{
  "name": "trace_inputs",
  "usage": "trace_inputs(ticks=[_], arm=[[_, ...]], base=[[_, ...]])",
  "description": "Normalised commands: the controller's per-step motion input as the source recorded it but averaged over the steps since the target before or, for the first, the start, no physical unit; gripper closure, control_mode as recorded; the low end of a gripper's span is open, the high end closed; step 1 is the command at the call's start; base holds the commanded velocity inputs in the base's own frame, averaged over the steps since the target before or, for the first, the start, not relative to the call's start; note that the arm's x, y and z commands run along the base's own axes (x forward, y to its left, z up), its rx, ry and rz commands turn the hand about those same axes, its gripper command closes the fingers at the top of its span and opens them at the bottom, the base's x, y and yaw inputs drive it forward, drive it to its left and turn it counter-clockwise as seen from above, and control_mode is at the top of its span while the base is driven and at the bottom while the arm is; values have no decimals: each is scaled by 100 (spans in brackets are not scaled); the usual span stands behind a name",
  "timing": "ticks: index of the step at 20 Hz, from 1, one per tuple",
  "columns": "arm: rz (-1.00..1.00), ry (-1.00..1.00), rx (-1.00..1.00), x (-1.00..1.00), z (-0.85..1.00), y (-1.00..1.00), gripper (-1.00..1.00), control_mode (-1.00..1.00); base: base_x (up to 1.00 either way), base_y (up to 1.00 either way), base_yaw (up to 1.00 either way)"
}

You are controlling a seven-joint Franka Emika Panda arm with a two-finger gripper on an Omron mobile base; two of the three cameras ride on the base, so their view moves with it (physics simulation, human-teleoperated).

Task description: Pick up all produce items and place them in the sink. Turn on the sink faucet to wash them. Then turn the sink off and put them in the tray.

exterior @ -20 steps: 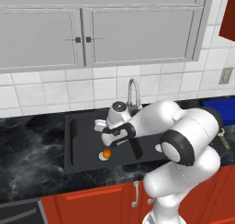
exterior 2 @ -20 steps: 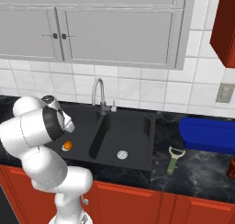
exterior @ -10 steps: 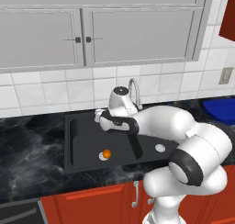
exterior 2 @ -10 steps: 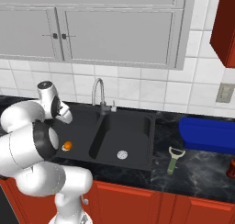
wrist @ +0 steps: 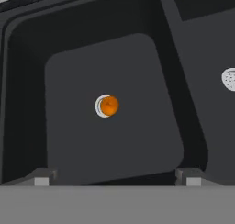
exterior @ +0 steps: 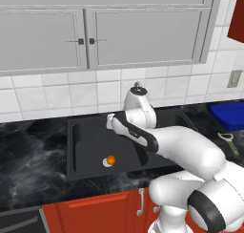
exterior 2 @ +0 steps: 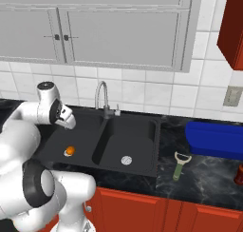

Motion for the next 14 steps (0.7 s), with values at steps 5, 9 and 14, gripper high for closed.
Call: trace_inputs(ticks=[5, 9, 14], arm=[[6, 0, 0, -53, 17, -41, -100, -100], [5, 0, 2, -47, 17, -67, -100, -100], [5, -1, 4, -40, 13, -72, -100, -100]], base=[[0, 0, 0], [0, 0, 0], [0, 0, 0]])
